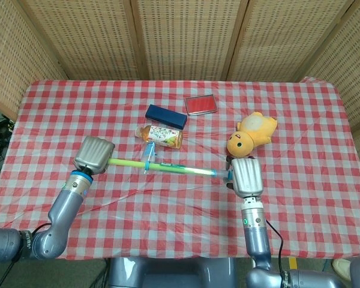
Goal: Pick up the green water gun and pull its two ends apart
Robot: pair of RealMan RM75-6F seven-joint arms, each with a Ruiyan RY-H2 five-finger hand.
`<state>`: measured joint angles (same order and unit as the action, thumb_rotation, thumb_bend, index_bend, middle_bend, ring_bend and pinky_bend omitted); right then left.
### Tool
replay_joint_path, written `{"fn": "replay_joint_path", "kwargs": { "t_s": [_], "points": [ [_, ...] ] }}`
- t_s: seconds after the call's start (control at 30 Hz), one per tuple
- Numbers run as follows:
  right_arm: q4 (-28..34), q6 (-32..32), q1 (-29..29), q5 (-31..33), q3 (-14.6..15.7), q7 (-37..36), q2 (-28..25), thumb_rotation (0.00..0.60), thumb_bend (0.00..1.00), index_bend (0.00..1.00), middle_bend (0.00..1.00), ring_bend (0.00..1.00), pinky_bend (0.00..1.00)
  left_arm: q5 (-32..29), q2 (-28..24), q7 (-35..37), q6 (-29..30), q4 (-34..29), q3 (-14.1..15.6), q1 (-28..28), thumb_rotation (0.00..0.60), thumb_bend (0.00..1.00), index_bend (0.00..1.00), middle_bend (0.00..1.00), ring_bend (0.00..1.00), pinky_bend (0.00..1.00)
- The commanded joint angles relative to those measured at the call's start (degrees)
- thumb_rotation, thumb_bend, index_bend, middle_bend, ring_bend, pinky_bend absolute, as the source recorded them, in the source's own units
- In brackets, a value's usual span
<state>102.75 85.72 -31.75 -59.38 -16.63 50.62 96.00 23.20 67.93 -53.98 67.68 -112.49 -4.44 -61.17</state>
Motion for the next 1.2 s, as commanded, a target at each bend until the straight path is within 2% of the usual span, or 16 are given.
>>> {"fn": "replay_joint_path", "kwargs": {
  "t_s": [0.03,0.5,1.2],
  "points": [
    [-0.4,0.0,0.7,0.5,0.0,-1.0,-1.1,0.600,0.35,0.70,1.00,1.00,0.63,0.2,-0.2,0.3,-0.1,0.2,0.4,0.4,0.600,0.58,0.85,0.97,0.86,0.77],
    [-2.5,-0.7,2.4,2.6,-0.7,-4.5,-5.5,0.600,0.35,0.71,1.00,1.00,0.63,1.5,-0.1,2.7,-1.9,3.2,2.4,2.7,0.600,0.58,0.85,0.97,0.86,0.77],
    [-2.8,-0.7,3.5,5.3,-2.2,-6.6,-10.8,0.600,0.35,0.71,1.00,1.00,0.63,2.5,-1.4,3.6,-2.8,4.3,3.4,4.4,0.600,0.58,0.85,0.97,0.86,0.77]
  ]
}}
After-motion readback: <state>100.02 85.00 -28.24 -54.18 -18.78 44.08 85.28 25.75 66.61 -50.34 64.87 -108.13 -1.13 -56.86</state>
